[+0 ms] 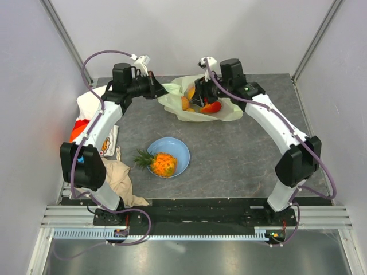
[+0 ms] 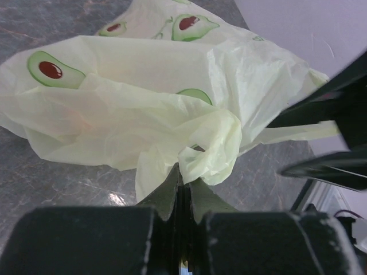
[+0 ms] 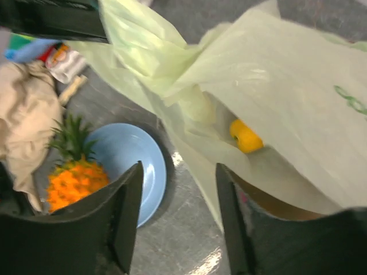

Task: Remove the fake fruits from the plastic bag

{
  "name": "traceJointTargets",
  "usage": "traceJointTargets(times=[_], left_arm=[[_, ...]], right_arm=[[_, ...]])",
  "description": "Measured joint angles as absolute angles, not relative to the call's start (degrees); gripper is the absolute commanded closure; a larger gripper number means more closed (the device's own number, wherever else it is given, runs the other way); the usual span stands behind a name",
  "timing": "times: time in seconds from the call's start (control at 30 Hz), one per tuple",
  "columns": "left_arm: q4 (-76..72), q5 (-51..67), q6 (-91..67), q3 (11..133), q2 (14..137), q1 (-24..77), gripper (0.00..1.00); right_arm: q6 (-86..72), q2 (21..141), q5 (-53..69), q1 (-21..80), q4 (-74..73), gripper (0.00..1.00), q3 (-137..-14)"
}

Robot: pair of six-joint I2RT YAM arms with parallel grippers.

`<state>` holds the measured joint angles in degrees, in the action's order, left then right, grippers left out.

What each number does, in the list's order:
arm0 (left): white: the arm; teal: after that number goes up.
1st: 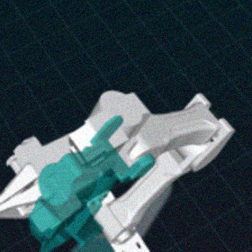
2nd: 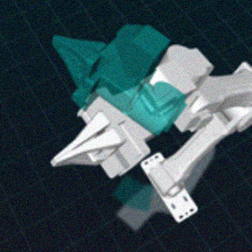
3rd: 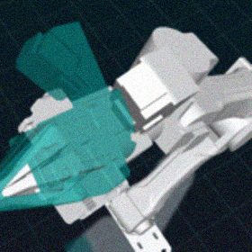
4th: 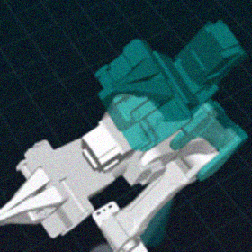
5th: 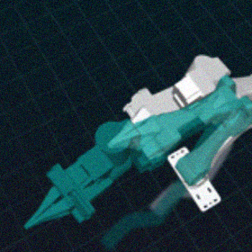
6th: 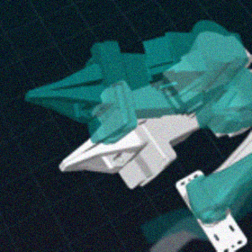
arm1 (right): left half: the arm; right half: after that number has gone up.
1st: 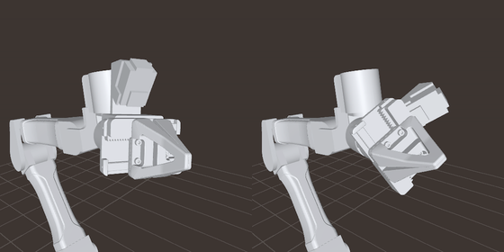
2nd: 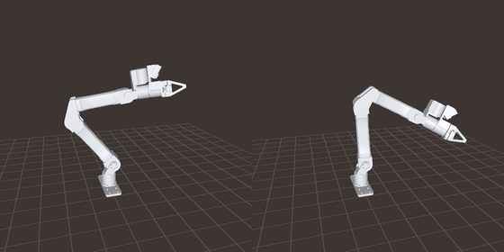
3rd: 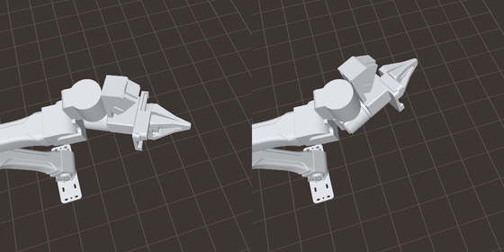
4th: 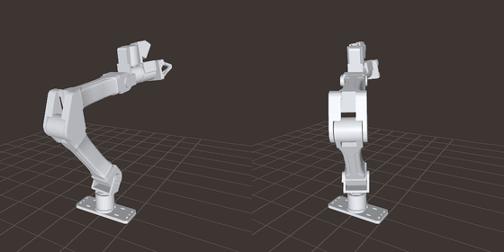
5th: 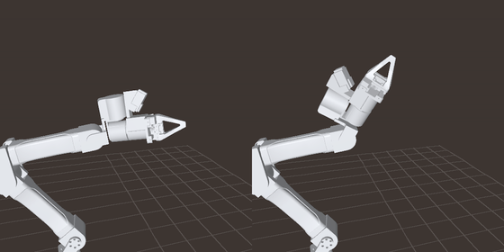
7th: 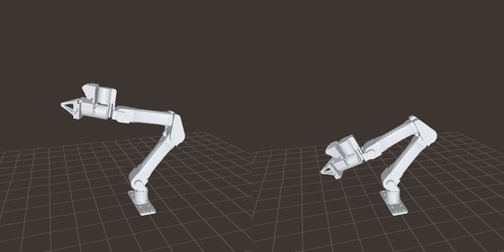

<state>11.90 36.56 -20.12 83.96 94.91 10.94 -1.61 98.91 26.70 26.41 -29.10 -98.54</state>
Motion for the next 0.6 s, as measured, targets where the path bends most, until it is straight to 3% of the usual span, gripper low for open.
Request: traceJointTargets(times=[0.13,0.23,0.6], left_arm=[[12.2,41.0,-20.3,82.1,94.1,10.9,0.98],[14.9,44.7,-17.9,81.8,94.0,10.9,0.96],[24.4,48.2,-9.3,79.9,94.1,10.3,0.98]], right_arm=[[2.7,105.2,24.3,27.6,-28.5,0.39,-97.3],[3.7,111.1,21.6,27.2,-27.7,0.23,-96.4],[4.4,119.7,14.4,21.0,-21.9,0.15,-97.4]])
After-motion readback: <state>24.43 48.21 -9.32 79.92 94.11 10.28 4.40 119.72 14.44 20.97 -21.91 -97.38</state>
